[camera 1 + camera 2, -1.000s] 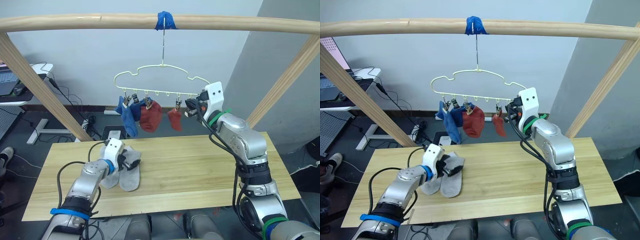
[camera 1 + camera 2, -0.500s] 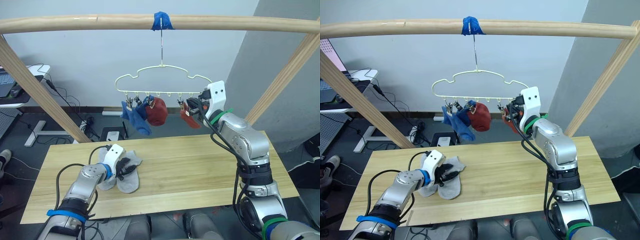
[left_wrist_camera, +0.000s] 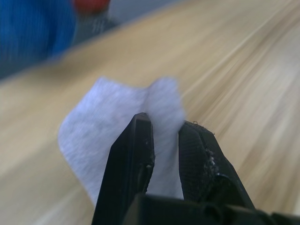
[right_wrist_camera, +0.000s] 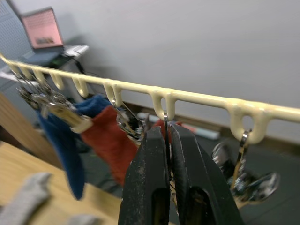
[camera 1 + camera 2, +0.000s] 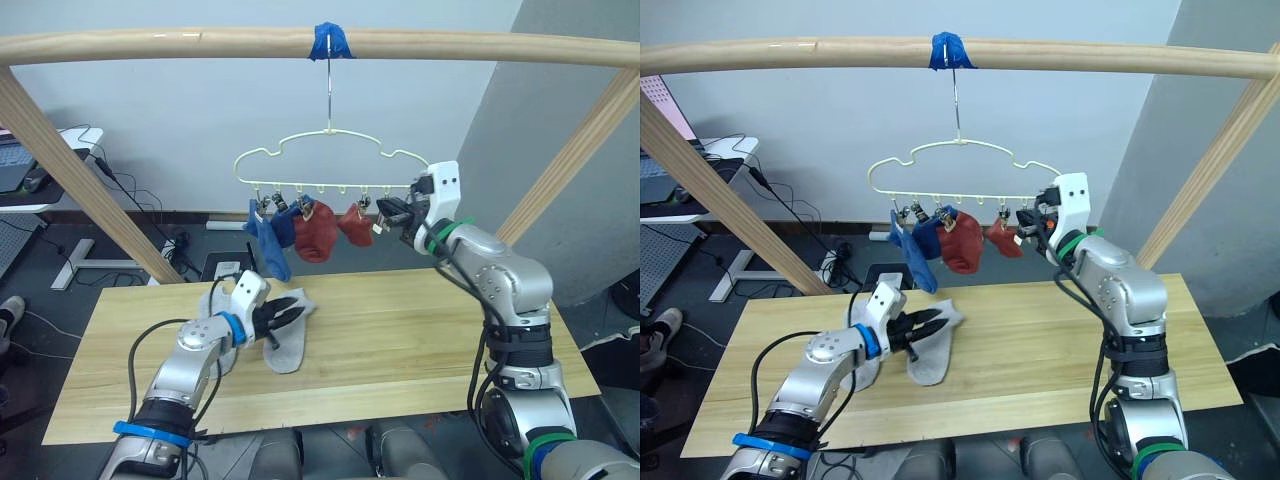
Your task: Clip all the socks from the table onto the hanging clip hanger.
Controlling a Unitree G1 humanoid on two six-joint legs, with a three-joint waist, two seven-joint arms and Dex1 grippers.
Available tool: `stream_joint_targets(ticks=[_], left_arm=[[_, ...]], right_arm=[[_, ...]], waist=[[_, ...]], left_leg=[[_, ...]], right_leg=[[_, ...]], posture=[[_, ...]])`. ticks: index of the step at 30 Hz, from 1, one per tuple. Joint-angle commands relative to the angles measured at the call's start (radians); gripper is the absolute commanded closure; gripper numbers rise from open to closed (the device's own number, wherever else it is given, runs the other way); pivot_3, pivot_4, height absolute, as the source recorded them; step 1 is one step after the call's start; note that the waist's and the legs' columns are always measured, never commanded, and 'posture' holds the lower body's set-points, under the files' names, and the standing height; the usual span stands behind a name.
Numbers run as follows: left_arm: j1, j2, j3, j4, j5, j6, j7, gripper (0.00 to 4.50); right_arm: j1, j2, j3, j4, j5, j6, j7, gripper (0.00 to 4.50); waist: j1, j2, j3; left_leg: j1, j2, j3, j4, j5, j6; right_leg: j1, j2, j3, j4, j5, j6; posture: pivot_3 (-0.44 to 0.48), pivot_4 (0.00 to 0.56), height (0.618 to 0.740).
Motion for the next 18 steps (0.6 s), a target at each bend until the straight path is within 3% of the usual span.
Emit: stream_joint_targets(ticks=[1, 8, 12, 14, 18], left_arm=[[0.006, 0.058, -0.018, -0.058, 0.04, 0.028, -0.013, 3.35], [0.056, 0.062, 0.004, -0.065, 0.002, 0.014, -0.028, 3.35], [0.028, 0.074, -0.003, 0.023, 0.111, -0.053, 0.064, 3.35], [0.011, 0.062, 0.004, 0.059, 0.094, -0.031, 0.056, 3.35], [-0.039, 0.039, -0.025, 0.185, 0.143, -0.054, 0.093, 2.53]], right_arm=[[-0.008, -0.044, -0.03, -0.019, 0.042, 0.072, 0.015, 4.5], [-0.008, -0.054, -0.025, -0.019, 0.057, 0.073, -0.004, 4.5], [-0.002, -0.033, -0.018, -0.03, 0.06, 0.076, -0.014, 4.5], [-0.004, -0.03, -0.02, -0.028, 0.062, 0.078, -0.016, 4.5], [-0.006, -0.03, -0.021, -0.026, 0.062, 0.075, -0.022, 4.5]], waist=[[-0.004, 0.0, 0.0], [-0.005, 0.001, -0.001], [-0.002, 0.001, -0.001], [-0.003, 0.001, -0.001], [-0.003, 0.001, -0.001]], left_leg=[[0.0, 0.0, 0.0, 0.0, 0.0, 0.0], [0.001, 0.0, 0.0, -0.002, 0.0, 0.0], [0.001, 0.0, 0.001, -0.001, 0.0, 0.0], [0.001, 0.0, 0.001, -0.001, 0.0, 0.0], [0.001, 0.0, 0.001, -0.001, 0.0, 0.0]], right_leg=[[0.0, 0.0, 0.0, 0.0, 0.0, 0.0], [0.0, 0.001, 0.0, -0.001, 0.0, 0.0], [0.0, 0.0, 0.001, -0.001, 0.0, 0.0], [0.0, 0.0, 0.001, -0.001, 0.0, 0.0], [0.0, 0.001, 0.0, -0.001, 0.0, 0.0]], posture=[[-0.059, 0.137, 0.74], [-0.056, 0.139, 0.74], [-0.055, 0.141, 0.74], [-0.057, 0.14, 0.74], [-0.057, 0.141, 0.74]])
